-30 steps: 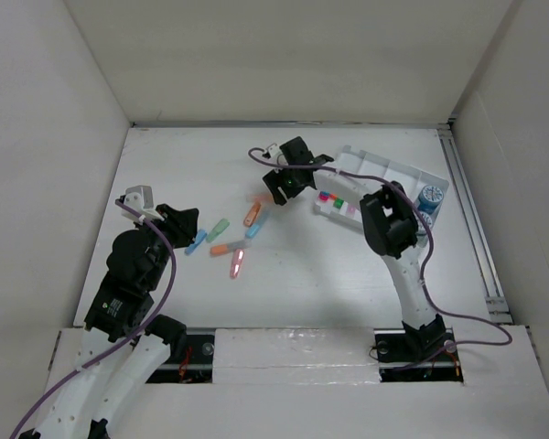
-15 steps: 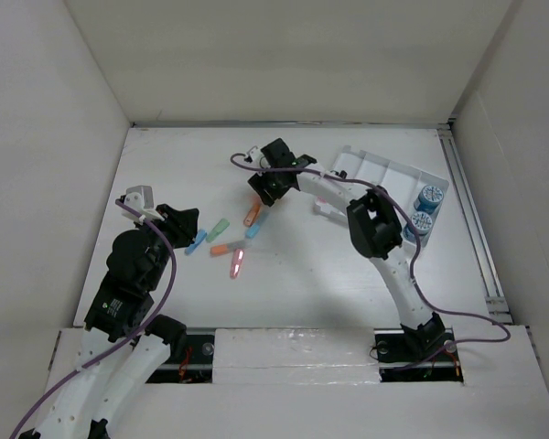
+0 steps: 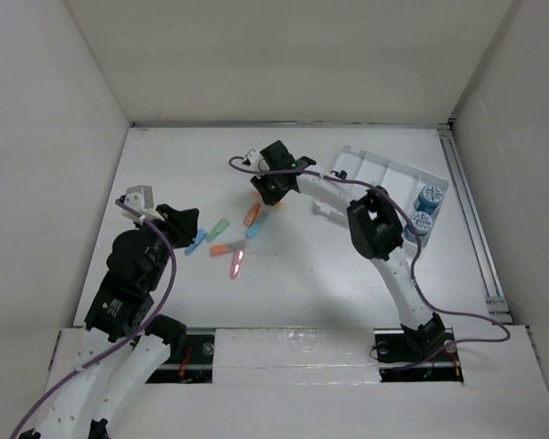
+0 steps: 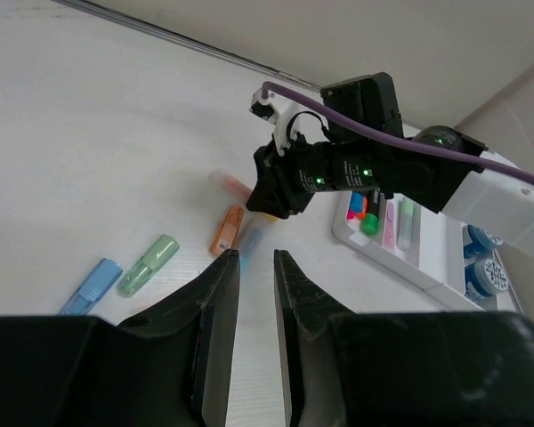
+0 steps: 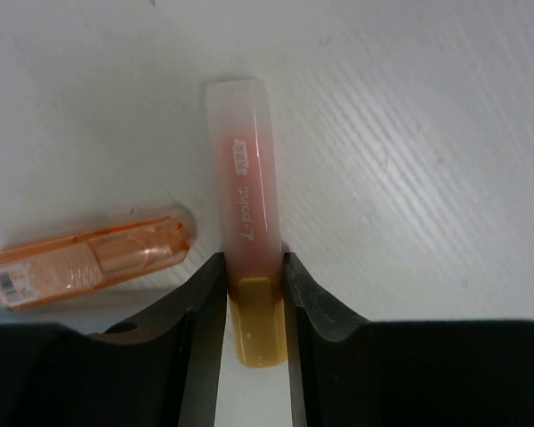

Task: Organize the desk

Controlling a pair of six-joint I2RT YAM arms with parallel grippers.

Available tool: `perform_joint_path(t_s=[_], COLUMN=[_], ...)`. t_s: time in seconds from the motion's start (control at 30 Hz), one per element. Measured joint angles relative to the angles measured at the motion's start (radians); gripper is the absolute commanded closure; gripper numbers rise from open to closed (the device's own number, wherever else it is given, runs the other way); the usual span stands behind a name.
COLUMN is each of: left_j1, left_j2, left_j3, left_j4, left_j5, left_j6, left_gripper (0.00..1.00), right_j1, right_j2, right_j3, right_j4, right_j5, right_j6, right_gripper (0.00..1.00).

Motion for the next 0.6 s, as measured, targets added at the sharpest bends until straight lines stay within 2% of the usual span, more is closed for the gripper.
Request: perform_joint_path(t_s=[0.03,0.23,0.43,0.6], left_j1=[0.0,0.0,0.0,0.0], left_j2=[0.0,-0.001,-0.001,-0.002], left_j3=[0.0,0.0,0.0,0.0], left_j4=[0.0,0.0,0.0,0.0], left_j5=[0.0,0.001,0.003,0.004], left_j6=[0.0,0.0,0.0,0.0], left_gripper=[0.81,0.81,0.81,0.81], right_j1=[0.0,-0.003,-0.043,-0.156], right_j2=[-0.02,-0.218,-0.447,-0.695], right_j3=[-0.039,-0.385,-0.676,-0.877], right_j4=[0.02,0.174,0.335,0.546], right_j5=[0.002,0.0,-0.005,0.025], right_j6=[0.006,0.075,0.246,0.423], right_gripper=[0.74,0.89,0.92,0.94])
